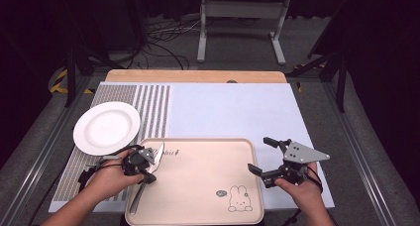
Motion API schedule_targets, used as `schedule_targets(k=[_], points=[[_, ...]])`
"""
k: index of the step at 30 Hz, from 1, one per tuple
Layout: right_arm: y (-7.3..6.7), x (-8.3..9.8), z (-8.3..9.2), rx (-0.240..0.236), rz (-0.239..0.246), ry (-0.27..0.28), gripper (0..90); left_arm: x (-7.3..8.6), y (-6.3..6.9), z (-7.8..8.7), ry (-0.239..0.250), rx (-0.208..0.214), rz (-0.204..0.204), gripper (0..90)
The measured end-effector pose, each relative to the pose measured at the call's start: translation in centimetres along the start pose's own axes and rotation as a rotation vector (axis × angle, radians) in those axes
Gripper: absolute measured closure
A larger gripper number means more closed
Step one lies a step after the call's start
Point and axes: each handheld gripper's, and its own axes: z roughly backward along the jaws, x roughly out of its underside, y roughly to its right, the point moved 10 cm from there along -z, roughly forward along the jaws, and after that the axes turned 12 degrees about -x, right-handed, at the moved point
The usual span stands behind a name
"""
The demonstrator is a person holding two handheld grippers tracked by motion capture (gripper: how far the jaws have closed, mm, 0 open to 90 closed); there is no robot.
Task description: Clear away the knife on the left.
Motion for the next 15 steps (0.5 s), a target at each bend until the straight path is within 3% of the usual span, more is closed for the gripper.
schedule_targets(k=[15], points=[[-0.07, 0.07, -0.10, -0.002, -0.001, -0.004, 3.9, 0.85, -0.11, 0.27, -0.002, 0.005, 0.021, 90.0]])
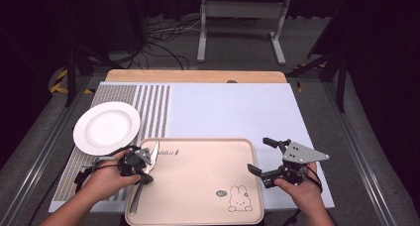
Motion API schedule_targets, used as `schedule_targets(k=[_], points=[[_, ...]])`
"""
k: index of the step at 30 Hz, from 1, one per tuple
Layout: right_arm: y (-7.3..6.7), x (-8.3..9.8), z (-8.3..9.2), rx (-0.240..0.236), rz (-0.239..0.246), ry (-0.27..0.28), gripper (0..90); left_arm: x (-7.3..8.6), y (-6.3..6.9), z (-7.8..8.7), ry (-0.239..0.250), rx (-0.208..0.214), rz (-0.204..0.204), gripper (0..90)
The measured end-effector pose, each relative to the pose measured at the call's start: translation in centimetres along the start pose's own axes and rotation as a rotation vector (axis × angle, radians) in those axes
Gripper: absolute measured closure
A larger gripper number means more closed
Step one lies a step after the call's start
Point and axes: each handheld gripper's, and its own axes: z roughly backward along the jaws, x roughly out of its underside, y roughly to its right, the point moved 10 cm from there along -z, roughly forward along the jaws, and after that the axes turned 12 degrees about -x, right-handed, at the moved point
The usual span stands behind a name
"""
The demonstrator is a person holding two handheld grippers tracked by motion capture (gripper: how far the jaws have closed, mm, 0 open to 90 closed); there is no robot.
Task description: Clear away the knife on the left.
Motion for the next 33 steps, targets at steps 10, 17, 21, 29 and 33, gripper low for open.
schedule_targets(k=[10, 17, 21, 29, 33], points=[[0.0, 0.1, -0.1, -0.001, 0.001, -0.005, 3.8, 0.7, -0.1, 0.2, -0.003, 0.000, 0.021, 90.0], [0.0, 0.2, -0.2, 0.000, 0.005, -0.013, 3.9, 1.0, 0.0, 0.3, -0.005, -0.001, 0.031, 90.0], [-0.1, 0.2, -0.2, -0.002, 0.006, -0.015, 3.8, 1.1, -0.1, 0.3, -0.001, -0.005, 0.031, 90.0], [0.0, 0.3, -0.3, -0.001, 0.006, -0.017, 3.8, 1.1, -0.2, 0.4, -0.003, -0.013, 0.034, 90.0], [0.0, 0.3, -0.3, 0.002, 0.005, -0.017, 3.8, 0.8, -0.3, 0.7, 0.014, -0.032, 0.052, 78.0]])
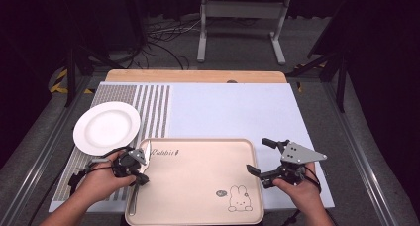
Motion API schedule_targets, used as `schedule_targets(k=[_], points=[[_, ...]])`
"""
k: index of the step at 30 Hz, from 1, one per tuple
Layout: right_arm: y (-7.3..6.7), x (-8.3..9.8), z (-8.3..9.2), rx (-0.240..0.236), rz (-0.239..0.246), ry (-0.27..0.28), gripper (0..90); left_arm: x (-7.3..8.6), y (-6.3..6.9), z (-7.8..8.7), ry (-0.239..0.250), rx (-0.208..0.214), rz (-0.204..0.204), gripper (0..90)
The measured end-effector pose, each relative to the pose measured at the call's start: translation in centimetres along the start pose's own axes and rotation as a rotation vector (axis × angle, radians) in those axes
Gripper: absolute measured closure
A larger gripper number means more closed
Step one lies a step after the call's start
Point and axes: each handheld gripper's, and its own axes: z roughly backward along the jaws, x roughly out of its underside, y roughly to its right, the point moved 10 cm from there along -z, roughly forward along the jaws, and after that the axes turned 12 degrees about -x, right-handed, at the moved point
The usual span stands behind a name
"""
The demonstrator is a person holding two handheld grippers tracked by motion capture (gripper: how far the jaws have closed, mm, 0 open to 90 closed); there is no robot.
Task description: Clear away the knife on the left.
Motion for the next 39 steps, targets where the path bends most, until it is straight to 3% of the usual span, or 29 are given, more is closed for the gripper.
schedule_targets(k=[6, 10, 19, 22, 23, 27, 34, 39], points=[[0.0, 0.0, -0.1, -0.002, 0.001, -0.004, 3.9, -1.0, -0.8, 0.8, 0.084, -0.063, 0.068, 37.4], [0.0, 0.0, -0.2, -0.003, 0.001, -0.004, 3.9, -1.2, -1.2, 1.3, 0.124, -0.084, 0.075, 25.9], [0.0, 0.1, -0.3, -0.005, -0.002, -0.007, 3.8, -1.8, -1.8, 2.5, 0.223, -0.131, 0.082, 15.2], [0.0, 0.1, -0.2, -0.004, -0.003, -0.001, 3.9, -2.2, -2.4, 3.4, 0.307, -0.159, 0.081, 12.1], [0.0, 0.1, -0.2, -0.003, -0.004, 0.000, 3.9, -2.2, -2.4, 3.4, 0.307, -0.159, 0.081, 11.7], [0.1, 0.1, -0.2, -0.001, -0.006, -0.001, 3.8, -2.6, -2.9, 4.7, 0.406, -0.189, 0.088, 10.1], [0.2, 0.1, -0.1, 0.004, -0.009, 0.005, 3.7, -2.7, -3.8, 6.2, 0.533, -0.250, 0.100, 10.6], [0.4, 0.2, -0.1, 0.010, -0.009, 0.008, 3.5, -2.5, -3.9, 6.9, 0.625, -0.264, 0.102, 10.2]])
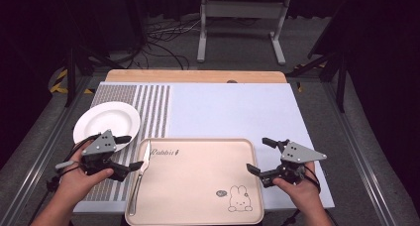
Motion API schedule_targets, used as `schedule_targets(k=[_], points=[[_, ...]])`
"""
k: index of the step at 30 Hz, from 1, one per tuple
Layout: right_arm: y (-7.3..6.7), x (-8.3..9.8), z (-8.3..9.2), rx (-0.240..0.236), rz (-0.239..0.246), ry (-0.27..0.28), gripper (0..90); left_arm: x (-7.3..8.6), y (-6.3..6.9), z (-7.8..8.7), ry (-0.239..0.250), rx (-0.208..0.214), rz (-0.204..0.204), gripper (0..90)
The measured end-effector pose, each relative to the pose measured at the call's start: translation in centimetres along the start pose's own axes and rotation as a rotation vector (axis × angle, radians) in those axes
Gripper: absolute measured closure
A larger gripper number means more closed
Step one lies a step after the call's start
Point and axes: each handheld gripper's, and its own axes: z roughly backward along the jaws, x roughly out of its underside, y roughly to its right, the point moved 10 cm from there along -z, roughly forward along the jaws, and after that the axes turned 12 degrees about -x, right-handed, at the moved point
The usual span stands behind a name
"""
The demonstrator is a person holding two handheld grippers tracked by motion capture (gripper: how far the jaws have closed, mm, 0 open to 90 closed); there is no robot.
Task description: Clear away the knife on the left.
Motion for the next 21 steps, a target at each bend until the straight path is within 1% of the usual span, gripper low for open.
schedule_targets(k=[1, 4, 5, 6, 9, 12, 16, 21], points=[[0.0, 0.0, 0.0, 0.002, 0.000, -0.001, 3.3, 0.0, -0.1, 0.2, 0.020, -0.006, -0.003, 10.2], [0.1, 0.1, 0.0, 0.004, -0.001, -0.002, 3.2, 0.2, -0.5, 0.5, 0.056, -0.024, 0.001, 10.1], [0.1, 0.1, 0.1, 0.003, -0.002, 0.000, 3.2, 0.4, -0.6, 0.6, 0.061, -0.041, 0.005, 9.9], [0.1, 0.1, 0.1, 0.004, -0.002, 0.001, 3.2, 0.5, -0.7, 0.7, 0.074, -0.049, 0.015, 9.8], [0.3, 0.2, 0.1, 0.009, -0.002, 0.001, 3.1, 1.0, -0.8, 1.1, 0.104, -0.042, 0.035, 10.4], [0.3, 0.3, 0.1, 0.009, -0.003, 0.001, 3.0, 1.6, -1.0, 1.4, 0.131, -0.051, 0.040, 10.3], [0.4, 0.4, 0.1, 0.014, -0.002, 0.001, 3.0, 2.7, -1.3, 1.4, 0.139, -0.051, 0.055, 9.7], [0.6, 0.5, 0.2, 0.020, 0.000, 0.005, 2.9, 3.5, -1.7, 1.6, 0.160, -0.068, 0.062, 9.7]])
